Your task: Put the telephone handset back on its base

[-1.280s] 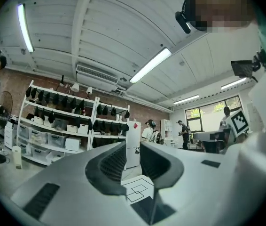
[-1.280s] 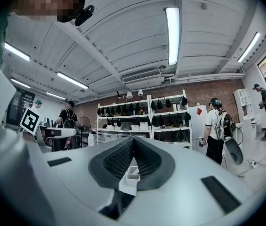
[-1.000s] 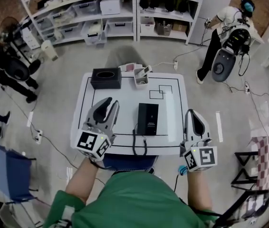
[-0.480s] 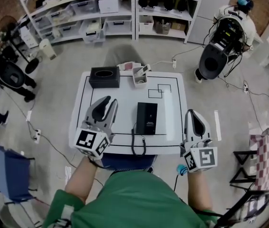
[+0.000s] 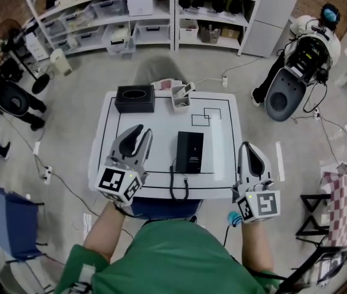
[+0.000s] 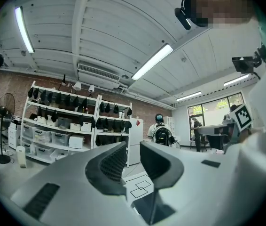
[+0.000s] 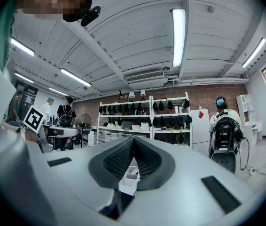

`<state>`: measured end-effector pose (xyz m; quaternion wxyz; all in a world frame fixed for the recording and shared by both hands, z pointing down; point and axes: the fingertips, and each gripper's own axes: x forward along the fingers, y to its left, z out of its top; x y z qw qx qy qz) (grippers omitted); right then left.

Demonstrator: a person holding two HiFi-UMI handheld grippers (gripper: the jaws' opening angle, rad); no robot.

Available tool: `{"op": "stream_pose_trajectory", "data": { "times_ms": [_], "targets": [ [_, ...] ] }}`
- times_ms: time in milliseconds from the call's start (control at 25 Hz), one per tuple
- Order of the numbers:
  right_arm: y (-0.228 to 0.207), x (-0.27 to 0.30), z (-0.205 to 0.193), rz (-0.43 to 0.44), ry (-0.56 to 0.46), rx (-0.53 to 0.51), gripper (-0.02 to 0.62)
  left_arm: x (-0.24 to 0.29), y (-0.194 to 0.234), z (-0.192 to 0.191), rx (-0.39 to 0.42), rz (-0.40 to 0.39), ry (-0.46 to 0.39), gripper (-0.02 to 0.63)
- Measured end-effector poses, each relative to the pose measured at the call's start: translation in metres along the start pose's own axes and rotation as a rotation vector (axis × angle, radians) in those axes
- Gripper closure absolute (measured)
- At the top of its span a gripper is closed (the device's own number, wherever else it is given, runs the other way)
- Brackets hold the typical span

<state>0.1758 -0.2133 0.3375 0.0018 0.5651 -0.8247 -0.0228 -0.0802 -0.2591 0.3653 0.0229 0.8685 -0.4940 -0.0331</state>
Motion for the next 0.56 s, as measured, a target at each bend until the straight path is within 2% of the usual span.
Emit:
{"op": "stream_pose_trajectory", "data": {
  "times_ms": [560],
  "targets": [
    [0.0044, 0.0009, -0.0004, -0.016, 0.009, -0.006, 0.574, 0.0028, 0.0102, -0.0095, -0.025, -0.009, 0.024, 0.505]
  ]
}}
